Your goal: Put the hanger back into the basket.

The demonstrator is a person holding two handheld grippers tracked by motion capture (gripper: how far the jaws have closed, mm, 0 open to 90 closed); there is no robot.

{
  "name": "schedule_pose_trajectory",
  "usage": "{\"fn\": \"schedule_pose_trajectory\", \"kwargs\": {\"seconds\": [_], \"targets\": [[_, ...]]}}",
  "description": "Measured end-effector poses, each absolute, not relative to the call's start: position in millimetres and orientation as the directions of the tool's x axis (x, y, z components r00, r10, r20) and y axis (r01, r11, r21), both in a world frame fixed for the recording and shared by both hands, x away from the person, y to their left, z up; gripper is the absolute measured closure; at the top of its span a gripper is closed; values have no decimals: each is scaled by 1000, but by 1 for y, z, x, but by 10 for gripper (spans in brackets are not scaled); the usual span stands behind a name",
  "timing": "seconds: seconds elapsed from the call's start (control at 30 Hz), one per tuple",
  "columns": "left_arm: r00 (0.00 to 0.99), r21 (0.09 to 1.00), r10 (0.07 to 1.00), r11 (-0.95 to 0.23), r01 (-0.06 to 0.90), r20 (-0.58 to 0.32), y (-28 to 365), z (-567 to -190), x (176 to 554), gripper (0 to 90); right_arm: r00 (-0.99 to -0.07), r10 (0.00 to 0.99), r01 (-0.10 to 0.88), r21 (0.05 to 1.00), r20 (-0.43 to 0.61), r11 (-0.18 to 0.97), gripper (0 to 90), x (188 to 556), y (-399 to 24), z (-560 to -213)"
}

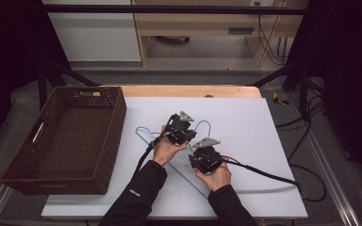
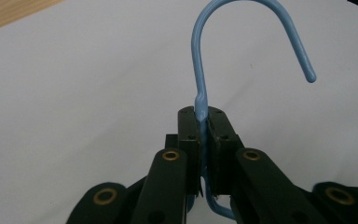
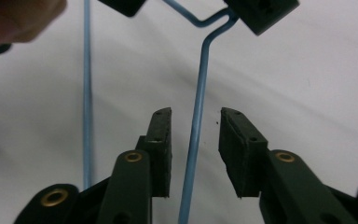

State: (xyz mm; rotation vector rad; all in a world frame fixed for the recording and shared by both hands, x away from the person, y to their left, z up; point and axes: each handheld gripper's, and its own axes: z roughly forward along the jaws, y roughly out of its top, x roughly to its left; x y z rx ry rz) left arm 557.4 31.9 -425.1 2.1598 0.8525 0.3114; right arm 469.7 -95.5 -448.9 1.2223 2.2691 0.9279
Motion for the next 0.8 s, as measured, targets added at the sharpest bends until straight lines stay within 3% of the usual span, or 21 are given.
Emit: {"fn": "schedule_pose_trajectory", "kwargs": {"seconds": [0.2,0.57,0.63,0.67,0.7,0.8], "targets": [[744,747,666,-469,471,-51,33,-422,556,857,-527,850,615,690,-1,382,835,474,-93,-452],[751,767,657,-451,456,-60,38,-415,553,841,-480,876,650,689,45,321,880,474,-95,-447],[754,771,653,-448,453,-63,40,-413,552,754,-482,875,650,690,49,319,880,473,-96,-445],[754,777,655,-444,448,-60,41,-410,550,754,-482,875,650,690,49,319,880,473,-96,-445],[750,792,661,-445,418,-24,46,-401,546,673,-486,872,647,694,54,317,881,473,-98,-442],[747,813,665,-426,397,-17,54,-389,541,560,-488,871,645,696,57,316,881,473,-100,-438]]}}
